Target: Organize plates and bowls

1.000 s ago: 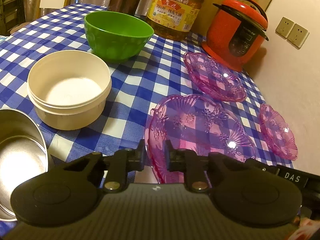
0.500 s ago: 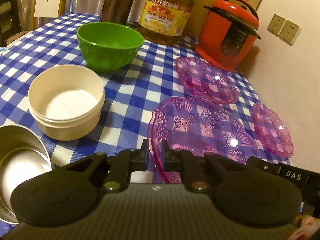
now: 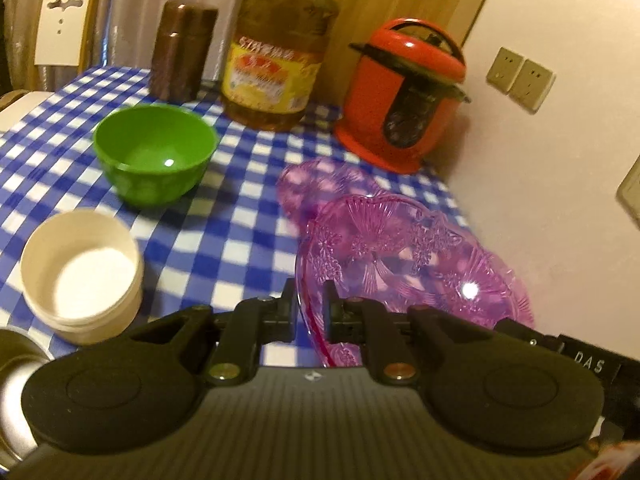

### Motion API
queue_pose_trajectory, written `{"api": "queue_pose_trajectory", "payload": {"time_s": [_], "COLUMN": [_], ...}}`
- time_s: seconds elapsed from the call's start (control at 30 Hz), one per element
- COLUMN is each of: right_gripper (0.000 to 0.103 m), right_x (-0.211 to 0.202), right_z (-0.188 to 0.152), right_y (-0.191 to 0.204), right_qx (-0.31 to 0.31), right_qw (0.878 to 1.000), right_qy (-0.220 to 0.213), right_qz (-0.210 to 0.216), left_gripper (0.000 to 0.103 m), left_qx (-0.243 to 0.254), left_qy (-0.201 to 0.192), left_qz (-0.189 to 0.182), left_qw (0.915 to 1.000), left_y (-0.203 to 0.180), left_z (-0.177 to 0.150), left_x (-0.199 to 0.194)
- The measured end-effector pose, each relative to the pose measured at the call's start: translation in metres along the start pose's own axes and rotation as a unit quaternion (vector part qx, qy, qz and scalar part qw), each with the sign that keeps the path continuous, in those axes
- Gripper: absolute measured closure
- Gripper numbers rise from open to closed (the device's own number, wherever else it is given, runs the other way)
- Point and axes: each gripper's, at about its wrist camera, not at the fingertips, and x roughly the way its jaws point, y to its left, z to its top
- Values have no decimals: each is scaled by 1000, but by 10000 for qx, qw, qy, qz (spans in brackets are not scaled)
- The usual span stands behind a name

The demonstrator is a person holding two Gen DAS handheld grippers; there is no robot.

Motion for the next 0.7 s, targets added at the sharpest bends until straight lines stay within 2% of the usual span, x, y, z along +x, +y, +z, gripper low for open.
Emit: {"api": "queue_pose_trajectory", "payload": {"time_s": [0.27, 0.4, 0.7], "right_gripper": [95, 95, 95], "right_x": [-17, -22, -12], "right_z": [30, 37, 41], "right_y": [-20, -34, -68], "right_qx": [309, 607, 818], "right_qw": [9988, 9966, 9928], "right_qy": [-311, -397, -442], "right_qz": [-200, -381, -762], "left_gripper": [93, 93, 93], "left_qx": [232, 388, 585], "left_qy": [-116, -122, 50], "left_qz": [-443, -560, -1039], "left_qw": [9987, 9976, 9929], "left_y": [-42, -59, -83], "left_z": [26, 28, 31], "left_x": [6, 18, 58]}}
